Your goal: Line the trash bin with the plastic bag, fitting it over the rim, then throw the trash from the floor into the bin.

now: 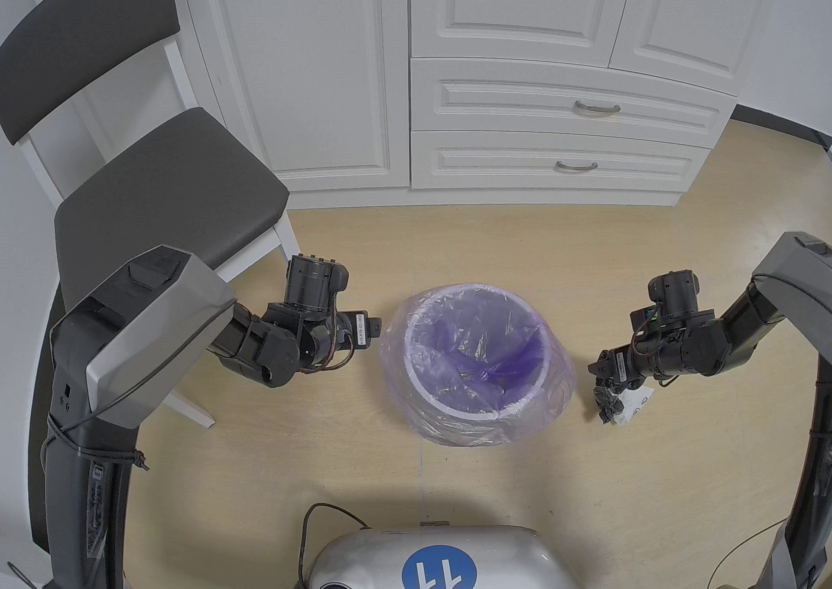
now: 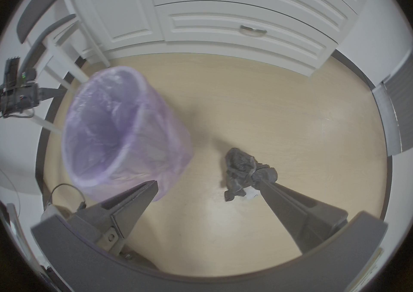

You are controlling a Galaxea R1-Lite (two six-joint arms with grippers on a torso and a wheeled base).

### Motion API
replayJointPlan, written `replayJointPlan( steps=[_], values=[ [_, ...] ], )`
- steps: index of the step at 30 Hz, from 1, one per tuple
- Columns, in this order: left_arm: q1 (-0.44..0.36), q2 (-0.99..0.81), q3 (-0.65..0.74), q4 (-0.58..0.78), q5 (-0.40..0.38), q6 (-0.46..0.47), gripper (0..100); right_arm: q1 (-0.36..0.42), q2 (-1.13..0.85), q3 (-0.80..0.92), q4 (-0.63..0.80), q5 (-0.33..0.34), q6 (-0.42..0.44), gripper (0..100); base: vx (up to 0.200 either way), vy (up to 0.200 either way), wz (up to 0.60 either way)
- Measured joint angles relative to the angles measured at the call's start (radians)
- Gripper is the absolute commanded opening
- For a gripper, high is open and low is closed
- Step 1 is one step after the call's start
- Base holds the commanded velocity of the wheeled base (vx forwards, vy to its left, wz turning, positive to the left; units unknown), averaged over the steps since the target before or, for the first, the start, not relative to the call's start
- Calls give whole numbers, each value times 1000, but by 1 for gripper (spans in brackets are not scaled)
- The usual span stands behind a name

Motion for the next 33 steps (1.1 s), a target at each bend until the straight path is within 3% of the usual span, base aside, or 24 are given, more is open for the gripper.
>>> replayJointPlan(
  steps=[7,16,24,25,33],
  values=[
    [2,-5,1,0,0,0,100,-76,175,-174,-21,8,23,100,0,0,0],
    [1,-6,0,0,0,0,100,-135,361,-524,231,57,110,100,0,0,0],
    [-2,3,-4,0,1,1,100,-168,504,-705,316,78,140,100,0,0,0],
    [-2,4,-5,0,1,1,100,-169,515,-713,319,78,140,0,0,0,0],
    [-3,9,-1,-29,1,3,100,-172,559,-732,333,74,145,0,0,0,0]
  ],
)
